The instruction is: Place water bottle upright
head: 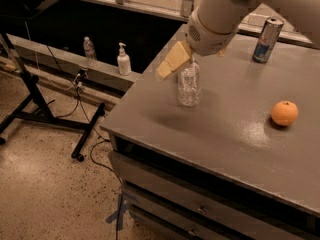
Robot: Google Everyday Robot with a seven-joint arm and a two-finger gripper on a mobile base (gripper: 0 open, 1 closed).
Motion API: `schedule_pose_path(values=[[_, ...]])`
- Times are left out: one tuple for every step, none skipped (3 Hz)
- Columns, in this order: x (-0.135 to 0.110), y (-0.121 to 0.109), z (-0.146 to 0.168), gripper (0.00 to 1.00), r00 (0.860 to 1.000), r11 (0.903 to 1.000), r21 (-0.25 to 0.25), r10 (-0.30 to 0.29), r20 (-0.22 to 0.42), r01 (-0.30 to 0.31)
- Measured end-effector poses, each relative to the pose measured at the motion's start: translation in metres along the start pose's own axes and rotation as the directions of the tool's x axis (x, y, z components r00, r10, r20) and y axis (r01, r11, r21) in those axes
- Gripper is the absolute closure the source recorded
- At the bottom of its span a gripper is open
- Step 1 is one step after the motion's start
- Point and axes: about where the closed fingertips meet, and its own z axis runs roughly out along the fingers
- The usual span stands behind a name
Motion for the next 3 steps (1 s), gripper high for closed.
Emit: schedule_pose_path(values=[[-0.034,-0.005,0.030,0.00,0.991,0.9910,0.032,0.130,-0.001,-0.130],[-0.064,-0.009,0.052,0.00,0.963,0.9597,0.085,0.269,-0.004,-0.268],[-0.076,-0.013,0.071,0.00,0.935,0.9179,0.196,0.354,-0.012,-0.345]])
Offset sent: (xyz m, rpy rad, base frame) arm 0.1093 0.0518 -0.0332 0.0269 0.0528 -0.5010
